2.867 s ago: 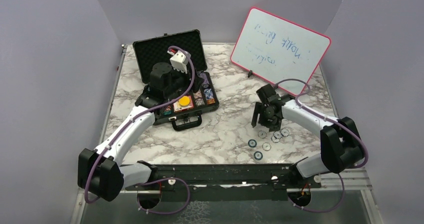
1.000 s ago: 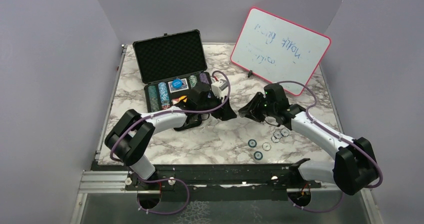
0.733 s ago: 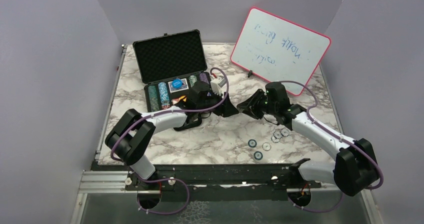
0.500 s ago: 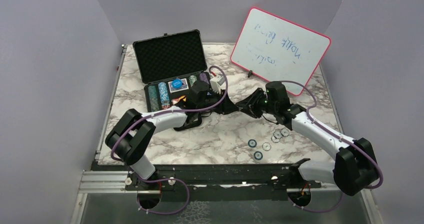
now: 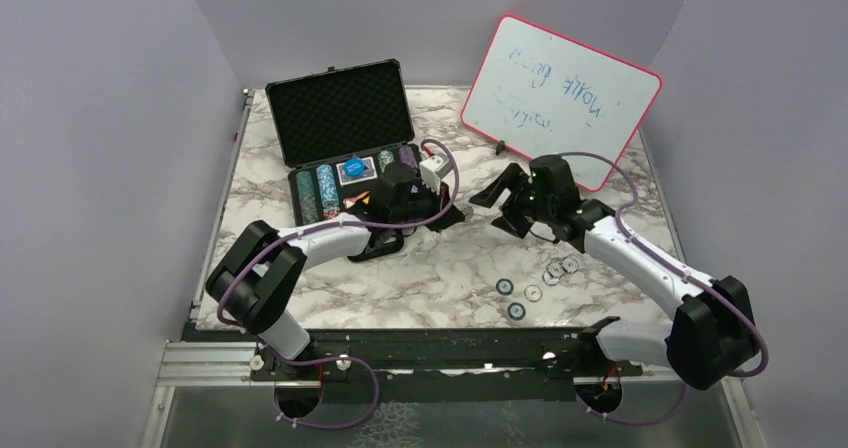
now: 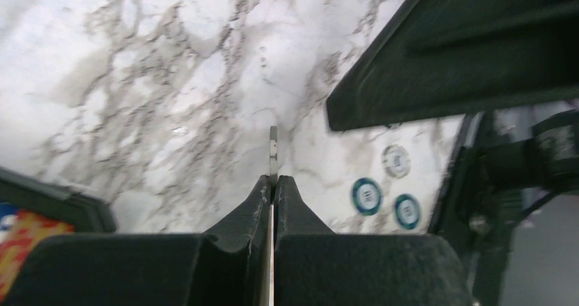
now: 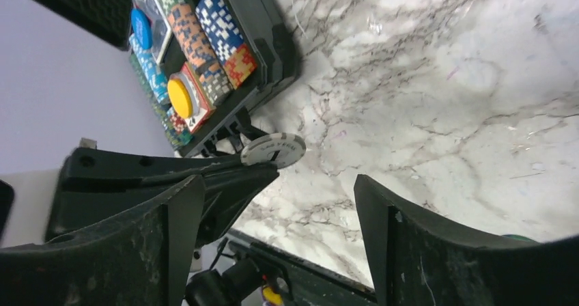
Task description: Pack up texas hold em set
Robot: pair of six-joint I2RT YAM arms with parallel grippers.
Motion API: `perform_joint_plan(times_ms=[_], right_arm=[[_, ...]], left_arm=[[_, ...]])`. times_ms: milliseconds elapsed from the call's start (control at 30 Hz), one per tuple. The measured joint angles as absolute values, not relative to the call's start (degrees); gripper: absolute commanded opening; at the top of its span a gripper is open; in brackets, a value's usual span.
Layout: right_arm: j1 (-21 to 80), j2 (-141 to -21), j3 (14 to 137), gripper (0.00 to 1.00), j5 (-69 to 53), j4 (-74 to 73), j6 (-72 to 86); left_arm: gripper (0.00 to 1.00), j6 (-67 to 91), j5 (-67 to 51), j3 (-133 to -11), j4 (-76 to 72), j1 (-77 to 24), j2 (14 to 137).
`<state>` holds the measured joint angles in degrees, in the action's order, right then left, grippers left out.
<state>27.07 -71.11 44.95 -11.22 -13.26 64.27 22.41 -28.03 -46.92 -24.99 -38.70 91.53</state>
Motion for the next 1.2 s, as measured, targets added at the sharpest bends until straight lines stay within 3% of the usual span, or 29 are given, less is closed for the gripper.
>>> perform_joint_plan(times_ms=[367,767,1200], right_arm=[[27.07,-68.05,51.51,0.82,2.13,-26.44,56.01],[27.09,-68.10,50.74,0.81,3.27,-30.09,54.63],[27.09,-69.19,50.74,0.80,2.92,-30.24,52.99]], left_arm=[[0.00,-18.24,-15.22,-54.89,6.90,-37.26,86.04],[0.00,-30.94,-7.09,-62.46,22.92,-35.40,88.38],[0.00,-34.15,-6.57,-63.96,26.26,-32.62,89.14]])
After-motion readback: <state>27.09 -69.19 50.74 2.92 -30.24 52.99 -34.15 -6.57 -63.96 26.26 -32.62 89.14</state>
